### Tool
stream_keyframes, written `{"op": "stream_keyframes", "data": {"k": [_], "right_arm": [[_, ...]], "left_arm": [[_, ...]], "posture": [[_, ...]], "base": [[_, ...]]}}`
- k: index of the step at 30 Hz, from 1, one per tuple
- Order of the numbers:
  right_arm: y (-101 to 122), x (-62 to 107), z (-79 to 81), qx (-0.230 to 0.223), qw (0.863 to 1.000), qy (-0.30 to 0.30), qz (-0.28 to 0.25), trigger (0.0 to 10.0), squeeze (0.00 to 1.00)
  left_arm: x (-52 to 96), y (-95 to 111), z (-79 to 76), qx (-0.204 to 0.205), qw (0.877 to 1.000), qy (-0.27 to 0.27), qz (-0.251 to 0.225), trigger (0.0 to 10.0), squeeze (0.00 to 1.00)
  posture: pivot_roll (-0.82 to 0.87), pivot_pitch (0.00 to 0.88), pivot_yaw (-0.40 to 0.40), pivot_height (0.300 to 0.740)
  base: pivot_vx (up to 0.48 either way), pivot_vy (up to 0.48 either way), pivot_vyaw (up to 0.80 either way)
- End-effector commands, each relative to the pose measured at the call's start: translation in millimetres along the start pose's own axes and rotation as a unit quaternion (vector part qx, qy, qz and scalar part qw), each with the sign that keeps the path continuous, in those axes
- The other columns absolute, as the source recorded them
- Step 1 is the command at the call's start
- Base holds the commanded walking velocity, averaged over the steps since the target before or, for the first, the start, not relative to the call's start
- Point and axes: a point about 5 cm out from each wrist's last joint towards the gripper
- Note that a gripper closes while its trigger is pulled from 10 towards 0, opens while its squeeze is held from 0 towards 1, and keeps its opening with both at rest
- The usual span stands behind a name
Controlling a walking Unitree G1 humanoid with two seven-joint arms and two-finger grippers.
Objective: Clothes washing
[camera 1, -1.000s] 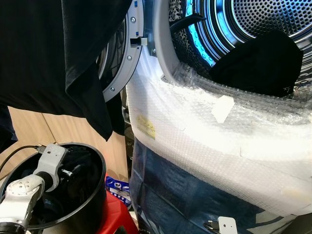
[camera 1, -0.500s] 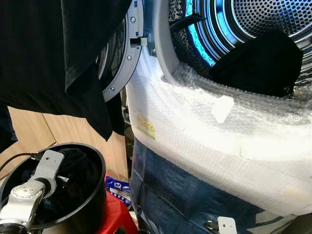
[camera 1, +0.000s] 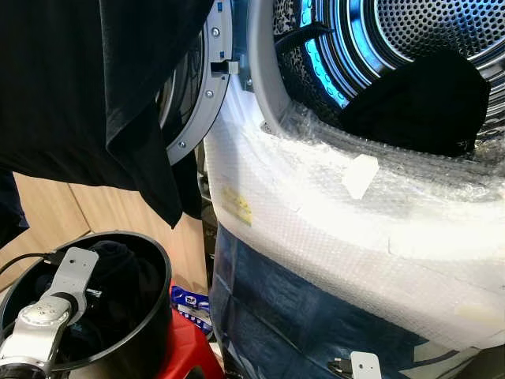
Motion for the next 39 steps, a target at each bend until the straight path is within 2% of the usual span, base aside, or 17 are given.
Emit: {"op": "stream_keyframes", "data": {"k": [1,4,6,27,32,34,36,37,38,39], "right_arm": [[0,0.0,0.5,0.001,1.000,0.001,-0.002,10.0,0.00],[0,0.0,1.0,0.002,1.000,0.001,-0.001,10.0,0.00],[0,0.0,1.1,0.002,1.000,0.001,-0.002,10.0,0.00],[3,0.0,-10.4,0.000,1.000,-0.015,-0.004,10.0,0.00],[3,-0.1,-9.5,0.001,1.000,-0.013,-0.004,10.0,0.00],[4,-0.2,-8.4,0.001,1.000,-0.011,-0.004,10.0,0.00],[4,-0.2,-8.0,0.003,1.000,-0.010,-0.005,10.0,0.00],[4,-0.2,-7.8,0.004,1.000,-0.008,-0.004,10.0,0.00],[4,-0.2,-7.7,0.004,1.000,-0.008,-0.004,10.0,0.00],[4,-0.2,-7.8,0.005,1.000,-0.008,-0.004,10.0,0.00]], "left_arm": [[-1.7,2,-1.0,-0.008,1.000,0.000,-0.003,0.0,0.00],[-2.0,2,-1.3,-0.010,1.000,-0.001,-0.002,0.0,0.00],[-2.6,1,-1.6,-0.026,1.000,0.001,0.003,0.0,0.00],[-3.1,3,-10.0,-0.023,1.000,-0.004,-0.006,0.0,0.00],[0.2,12,-9.4,-0.028,0.999,-0.003,-0.029,0.0,0.00],[2.6,22,-10.5,-0.031,0.998,-0.011,-0.051,0.0,0.00],[6.2,34,-18.3,-0.030,0.996,-0.048,-0.075,0.0,0.00],[10.7,45,-26.5,-0.032,0.990,-0.090,-0.099,0.0,0.00],[12.3,48,-28.9,-0.033,0.988,-0.103,-0.106,0.0,0.00],[17.3,57,-36.8,-0.040,0.981,-0.143,-0.124,0.0,0.00]], "posture": [[0.01,0.000,0.014,0.740],[0.01,0.000,0.016,0.740],[0.01,0.000,0.016,0.740],[0.01,0.000,-0.006,0.740],[0.01,0.000,-0.011,0.740],[0.01,0.000,-0.013,0.740],[0.02,0.000,-0.017,0.740],[0.02,0.000,-0.017,0.740],[0.02,0.000,-0.017,0.740],[0.02,0.000,-0.019,0.740]], "base": [[0.000,0.000,0.00],[0.000,0.000,0.00],[0.000,0.000,0.00],[0.000,0.000,0.00],[0.000,0.000,0.00],[0.000,0.000,0.00],[0.000,0.000,0.00],[0.000,0.000,0.00],[0.000,0.000,0.00],[0.000,0.000,0.00]]}}
Point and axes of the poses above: a point about 5 cm out from each wrist's last joint towards the gripper, its own x axis pointing back from the gripper into the wrist, its own y axis along the axis of the wrist's last joint, z = x × y, and after that the axes turned 8 degrees about x, right-handed
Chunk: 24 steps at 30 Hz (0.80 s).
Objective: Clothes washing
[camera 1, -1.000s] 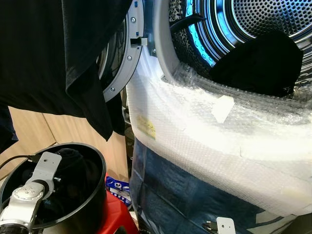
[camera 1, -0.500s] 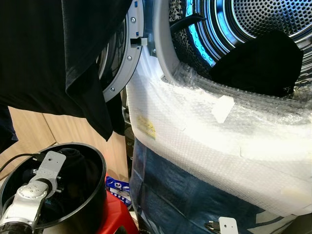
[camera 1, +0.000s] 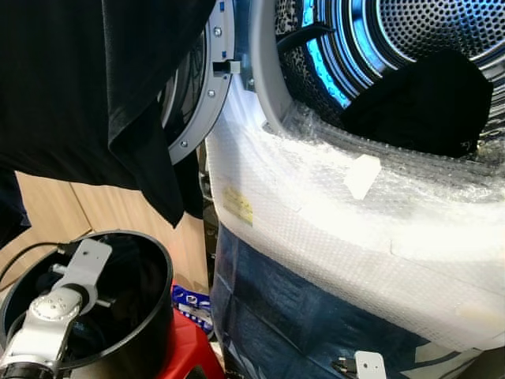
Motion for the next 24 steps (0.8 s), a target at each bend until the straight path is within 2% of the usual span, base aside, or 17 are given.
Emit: {"op": "stream_keyframes", "data": {"k": [1,3,6,7,9,10,15,16,17,18,19,21,22,24], "right_arm": [[2,-0.3,-0.6,0.002,1.000,0.000,-0.002,10.0,0.00],[3,-0.3,-0.3,0.003,1.000,0.001,-0.002,10.0,0.00],[3,-0.4,-0.1,0.003,1.000,0.002,-0.002,10.0,0.00],[3,-0.4,-0.1,0.003,1.000,0.002,-0.002,10.0,0.00],[2,-0.3,0.9,0.003,1.000,0.003,-0.001,10.0,0.00],[1,-0.2,1.6,0.004,1.000,0.004,0.000,10.0,0.00],[2,-0.4,4.2,0.004,1.000,0.006,-0.001,10.0,0.00],[3,-0.4,5.9,0.004,1.000,0.007,-0.002,10.0,0.00],[3,-0.5,6.6,0.003,1.000,0.008,-0.003,10.0,0.00],[3,-0.5,6.6,0.003,1.000,0.008,-0.003,10.0,0.00],[3,-0.4,7.0,0.003,1.000,0.008,-0.003,10.0,0.00],[2,-0.3,7.3,0.004,1.000,0.009,-0.003,10.0,0.00],[1,-0.2,7.4,0.005,1.000,0.009,-0.003,10.0,0.00],[1,-0.1,7.1,0.003,1.000,0.008,-0.003,10.0,0.00]], "left_arm": [[1.8,15,-8.3,-0.007,0.999,-0.046,-0.028,0.0,0.00],[10.2,36,-34.4,-0.009,0.984,-0.167,-0.065,0.0,0.00],[13.5,46,-50.1,-0.021,0.971,-0.228,-0.064,0.0,0.00],[13.5,46,-50.1,-0.021,0.971,-0.228,-0.064,0.0,0.00],[13.2,54,-62.1,-0.028,0.961,-0.266,-0.065,0.0,0.00],[12.8,62,-76.4,-0.028,0.948,-0.309,-0.068,0.0,0.00],[8.2,67,-110.4,-0.028,0.919,-0.388,-0.069,0.0,0.00],[6.6,65,-128.3,-0.031,0.904,-0.421,-0.064,0.0,0.00],[8.4,66,-138.4,-0.032,0.893,-0.444,-0.059,0.0,0.00],[8.4,66,-138.4,-0.032,0.893,-0.444,-0.059,0.0,0.00],[9.9,66,-148.8,-0.032,0.882,-0.468,-0.053,0.0,0.00],[14.4,65,-169.6,-0.040,0.856,-0.513,-0.040,0.0,0.00],[19.4,65,-184.7,-0.039,0.837,-0.545,-0.036,0.0,0.00],[22.2,64,-192.6,-0.039,0.827,-0.560,-0.035,0.0,0.00]], "posture": [[0.02,0.000,-0.019,0.740],[0.02,0.000,-0.020,0.740],[0.02,0.000,-0.020,0.740],[0.02,0.000,-0.020,0.740],[0.03,0.000,-0.016,0.740],[0.03,0.000,-0.016,0.740],[0.02,0.000,-0.007,0.740],[0.02,0.000,-0.001,0.740],[0.01,0.000,0.002,0.740],[0.01,0.000,0.002,0.740],[0.01,0.000,0.003,0.740],[0.00,0.000,0.006,0.740],[-0.01,0.000,0.009,0.740],[-0.01,0.000,0.011,0.740]], "base": [[0.000,0.000,0.00],[0.000,0.000,0.00],[0.000,0.000,0.00],[0.000,0.000,0.00],[0.000,0.000,0.00],[0.000,0.000,0.00],[0.000,0.000,0.00],[0.000,0.000,0.00],[0.000,0.000,0.00],[0.000,0.000,0.00],[0.000,0.000,0.00],[0.000,0.000,0.00],[0.000,0.000,0.00],[0.000,0.000,0.00]]}}
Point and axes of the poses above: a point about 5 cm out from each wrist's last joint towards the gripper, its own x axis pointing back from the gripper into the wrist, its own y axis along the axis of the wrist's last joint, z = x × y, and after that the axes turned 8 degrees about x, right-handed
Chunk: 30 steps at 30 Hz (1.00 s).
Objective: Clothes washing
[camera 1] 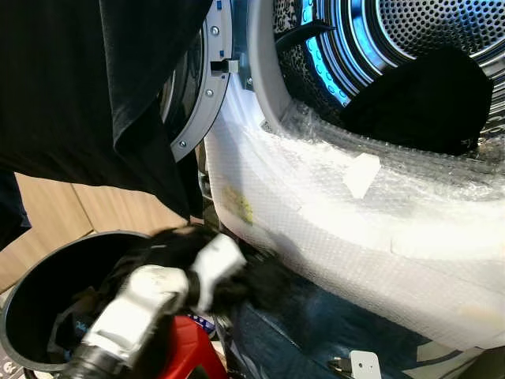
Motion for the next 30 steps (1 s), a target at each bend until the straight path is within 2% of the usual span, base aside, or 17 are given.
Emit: {"op": "stream_keyframes", "data": {"k": [1,3,6,10,12,13,15,16,17,22,23,24,26,27,28,29,30], "right_arm": [[0,0.2,-1.9,0.003,1.000,-0.002,-0.002,10.0,0.00],[-2,0.5,-3.3,0.004,1.000,-0.004,-0.001,10.0,0.00],[-4,0.8,-5.3,0.005,1.000,-0.006,0.001,10.0,0.00],[-8,1.7,-9.2,0.015,1.000,-0.006,0.001,10.0,0.00],[-8,1.8,-9.9,0.016,1.000,-0.005,0.000,10.0,0.00],[-8,2.1,-11.2,0.034,0.999,0.003,-0.004,10.0,0.00],[-7,2.4,-12.2,0.052,0.998,0.014,-0.010,10.0,0.00],[-7,2.4,-12.2,0.052,0.998,0.014,-0.010,10.0,0.00],[-5,2.7,-14.0,0.074,0.997,0.029,-0.021,10.0,0.00],[3,3.3,-16.0,0.107,0.991,0.061,-0.046,10.0,0.00],[5,3.9,-16.1,0.117,0.988,0.080,-0.056,10.0,0.22],[9,5.7,-16.6,0.133,0.981,0.125,-0.073,10.0,1.00],[10,9.5,-14.0,0.137,0.967,0.197,-0.089,10.0,1.00],[10,12.8,-14.6,0.150,0.954,0.239,-0.099,10.0,1.00],[10,13.8,-15.9,0.157,0.950,0.249,-0.102,10.0,1.00],[11,16.9,-17.9,0.161,0.939,0.283,-0.109,10.0,1.00],[11,17.6,-18.1,0.161,0.937,0.290,-0.110,10.0,1.00]], "left_arm": [[-5.2,8,-7.7,-0.013,1.000,-0.028,-0.005,0.0,0.00],[-11.1,3,-10.6,-0.012,0.999,-0.030,0.000,0.0,0.00],[-9.3,-4,-8.4,-0.007,1.000,-0.018,0.010,0.0,0.00],[10.0,-19,-0.8,0.015,0.999,0.021,0.027,0.0,0.00],[13.3,-21,0.4,0.017,0.999,0.029,0.029,0.0,0.00],[24.4,-29,3.2,0.024,0.998,0.049,0.040,0.0,0.00],[34.5,-36,3.9,0.034,0.996,0.061,0.048,0.0,0.00],[34.5,-36,3.9,0.034,0.996,0.061,0.048,0.0,0.00],[42.5,-44,5.3,0.043,0.995,0.077,0.057,0.0,0.00],[48.3,-52,4.0,0.049,0.993,0.083,0.069,0.0,0.00],[48.7,-53,3.3,0.050,0.993,0.083,0.069,0.0,0.00],[49.2,-54,2.3,0.052,0.993,0.084,0.070,0.0,0.00],[49.0,-56,1.4,0.054,0.992,0.082,0.075,0.0,0.00],[47.8,-58,0.4,0.054,0.992,0.077,0.080,0.0,0.00],[47.2,-58,0.0,0.053,0.992,0.074,0.083,0.0,0.00],[45.6,-58,-0.2,0.052,0.993,0.071,0.083,0.0,0.00],[45.3,-58,-0.3,0.052,0.993,0.071,0.083,0.0,0.00]], "posture": [[-0.02,0.000,0.012,0.740],[-0.02,0.000,0.017,0.740],[-0.02,0.000,0.015,0.740],[-0.02,0.000,0.017,0.740],[-0.02,0.000,0.016,0.740],[-0.01,0.000,0.016,0.740],[-0.01,0.000,0.015,0.740],[-0.01,0.000,0.015,0.740],[-0.01,0.000,0.014,0.740],[-0.01,0.000,0.012,0.740],[-0.02,0.000,0.010,0.740],[-0.02,0.000,0.010,0.740],[-0.03,0.000,0.011,0.740],[-0.03,0.000,0.010,0.740],[-0.03,0.000,0.010,0.740],[-0.03,0.000,0.010,0.740],[-0.03,0.000,0.010,0.740]], "base": [[0.000,0.000,0.00],[0.000,0.000,0.00],[0.000,0.000,0.00],[0.000,0.000,0.00],[0.000,0.000,0.00],[0.000,0.000,0.00],[0.000,0.000,0.00],[0.000,0.000,0.00],[0.000,0.000,0.00],[0.000,0.000,0.00],[0.000,0.000,0.00],[0.000,0.000,0.00],[0.000,0.000,0.00],[0.000,0.000,0.00],[0.000,0.000,0.00],[0.000,0.000,0.00],[0.000,0.000,0.00]]}}
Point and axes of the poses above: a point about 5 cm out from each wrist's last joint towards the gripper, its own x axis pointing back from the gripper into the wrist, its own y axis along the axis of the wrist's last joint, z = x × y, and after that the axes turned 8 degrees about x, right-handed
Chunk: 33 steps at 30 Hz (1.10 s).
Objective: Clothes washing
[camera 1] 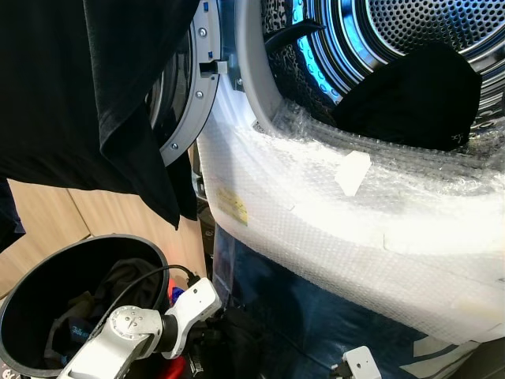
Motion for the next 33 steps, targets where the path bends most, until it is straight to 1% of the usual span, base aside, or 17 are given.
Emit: {"op": "stream_keyframes", "data": {"k": [1,4,5,10,11,14,21,22,23,25,26,28,29,31,33], "right_arm": [[6,5.1,-2.3,0.009,0.999,0.045,-0.025,10.0,1.00],[14,10.2,-2.8,0.026,0.993,0.103,-0.047,10.0,1.00],[21,12.6,-1.9,0.038,0.988,0.136,-0.063,10.0,1.00],[38,13.9,1.7,0.066,0.976,0.183,-0.098,10.0,1.00],[48,13.1,7.2,0.075,0.967,0.214,-0.116,10.0,1.00],[60,11.9,15.8,0.092,0.955,0.247,-0.134,10.0,1.00],[79,10.0,21.1,0.103,0.948,0.256,-0.157,10.0,1.00],[82,10.9,25.5,0.104,0.944,0.268,-0.160,10.0,1.00],[82,10.9,26.8,0.103,0.944,0.271,-0.160,10.0,1.00],[85,7.8,29.5,0.105,0.947,0.261,-0.156,10.0,1.00],[85,7.8,29.5,0.105,0.947,0.261,-0.156,10.0,1.00],[89,4.8,29.2,0.096,0.951,0.246,-0.160,10.0,1.00],[89,4.8,29.2,0.096,0.951,0.246,-0.160,10.0,1.00],[89,4.5,31.3,0.094,0.950,0.251,-0.159,10.0,1.00],[88,3.2,32.2,0.089,0.953,0.245,-0.157,10.0,1.00]], "left_arm": [[-2.5,5,-2.5,-0.016,1.000,-0.013,0.003,0.0,0.00],[-5.8,7,-2.7,-0.018,1.000,-0.019,0.004,0.0,0.00],[-8.1,8,-3.5,-0.019,1.000,-0.023,0.003,0.0,0.00],[-14.5,12,-5.1,-0.029,0.999,-0.032,0.002,0.0,0.00],[-18.9,16,-5.4,-0.031,0.999,-0.037,-0.002,0.0,0.00],[-26.5,21,-7.8,-0.033,0.998,-0.046,-0.010,0.0,0.00],[-43.1,30,-16.7,-0.048,0.997,-0.065,-0.019,0.0,0.00],[-49.1,33,-20.3,-0.053,0.996,-0.073,-0.022,0.0,0.00],[-50.7,34,-21.4,-0.055,0.995,-0.075,-0.022,0.0,0.00],[-56.3,38,-23.9,-0.052,0.995,-0.080,-0.034,0.0,0.00],[-56.3,38,-23.9,-0.052,0.995,-0.080,-0.034,0.0,0.00],[-60.6,43,-22.6,-0.056,0.995,-0.072,-0.043,0.0,0.00],[-60.6,43,-22.6,-0.056,0.995,-0.072,-0.043,0.0,0.00],[-62.5,51,-20.8,-0.058,0.994,-0.063,-0.061,0.0,0.00],[-62.7,56,-18.0,-0.058,0.994,-0.054,-0.071,0.0,0.00]], "posture": [[-0.04,0.000,0.009,0.740],[-0.05,0.000,0.010,0.740],[-0.05,0.000,0.013,0.740],[-0.05,0.000,0.012,0.740],[-0.05,0.000,0.014,0.740],[-0.05,0.000,0.017,0.740],[-0.05,0.000,0.024,0.740],[-0.05,0.000,0.014,0.740],[-0.05,0.000,0.014,0.740],[-0.05,0.000,0.014,0.740],[-0.05,0.000,0.014,0.740],[-0.05,0.000,0.019,0.740],[-0.05,0.000,0.019,0.740],[-0.04,0.000,0.018,0.740],[-0.04,0.000,0.016,0.740]], "base": [[0.000,0.000,0.00],[0.000,0.000,0.00],[0.000,0.000,0.00],[0.000,0.000,0.00],[0.000,0.000,0.00],[0.000,0.000,0.00],[0.000,0.000,0.00],[0.000,0.000,0.00],[0.000,0.000,0.00],[0.000,0.000,0.00],[0.000,0.000,0.00],[0.000,0.000,0.00],[0.000,0.000,0.00],[0.000,0.000,0.00],[0.000,0.000,0.00]]}}
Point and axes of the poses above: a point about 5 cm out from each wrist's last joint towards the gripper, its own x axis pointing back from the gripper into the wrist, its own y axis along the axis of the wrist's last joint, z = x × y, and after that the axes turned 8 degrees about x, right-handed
